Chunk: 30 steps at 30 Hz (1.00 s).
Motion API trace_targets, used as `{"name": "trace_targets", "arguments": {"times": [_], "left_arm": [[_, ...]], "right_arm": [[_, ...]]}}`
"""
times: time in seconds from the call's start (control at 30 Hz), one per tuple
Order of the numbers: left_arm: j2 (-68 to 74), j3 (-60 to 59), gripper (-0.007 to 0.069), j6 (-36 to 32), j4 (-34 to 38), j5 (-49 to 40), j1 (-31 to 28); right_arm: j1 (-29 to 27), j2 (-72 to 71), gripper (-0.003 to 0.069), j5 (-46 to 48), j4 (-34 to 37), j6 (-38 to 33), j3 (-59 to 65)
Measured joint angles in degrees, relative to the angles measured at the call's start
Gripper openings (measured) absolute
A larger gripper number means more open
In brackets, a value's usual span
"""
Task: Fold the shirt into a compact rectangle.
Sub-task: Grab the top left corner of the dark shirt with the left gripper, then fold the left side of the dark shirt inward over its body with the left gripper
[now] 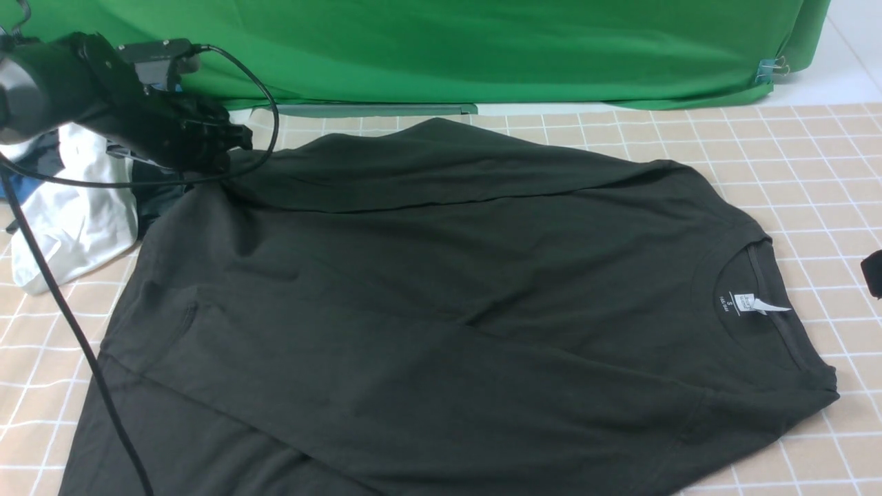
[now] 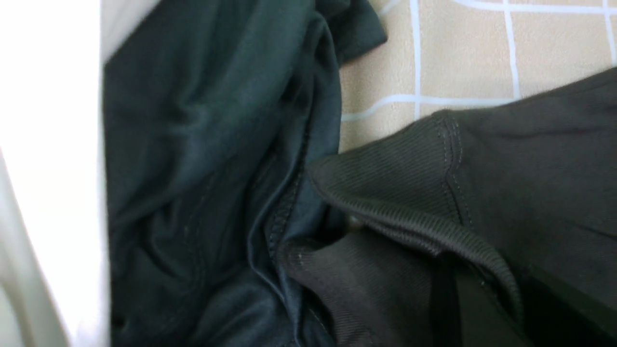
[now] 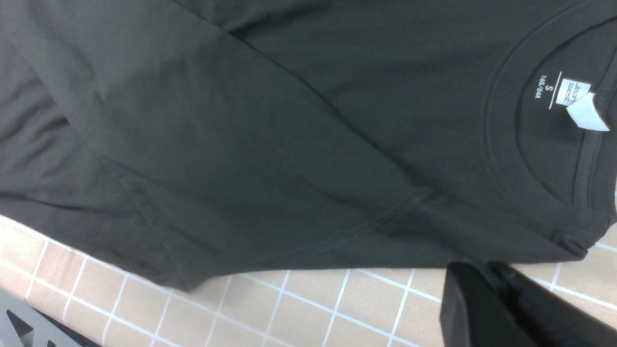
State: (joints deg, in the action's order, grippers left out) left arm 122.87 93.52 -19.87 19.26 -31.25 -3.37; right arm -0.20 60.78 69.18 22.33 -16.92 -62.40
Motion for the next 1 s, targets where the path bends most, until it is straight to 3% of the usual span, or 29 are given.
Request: {"name": "trace_targets", "arguments": {"times": [0.17,0.43,0.7,1.0], "left_arm": [[-3.76,0.0,0.0035,0.0,-0.08,-2.28,0.0],[-14.99,-4.41,0.0035,1.65,-2.41,-18.2,0.0],[-26.78,-26.3,0.0035,8.19,-5.68,-14.57,0.0],[-30.47,-39.37,0.0035,10.57,-4.33,-13.2,0.0]], "right_arm": [[0.0,0.0,0.0055,0.0,0.0,0.0,0.0],[0.0,0.0,0.0059,0.0,0.0,0.0,0.0],[0.0,0.0,0.0071,0.0,0.0,-1.15,0.0],[0.0,0.0,0.0071,-0.12,0.0,-1.24,0.0]]}}
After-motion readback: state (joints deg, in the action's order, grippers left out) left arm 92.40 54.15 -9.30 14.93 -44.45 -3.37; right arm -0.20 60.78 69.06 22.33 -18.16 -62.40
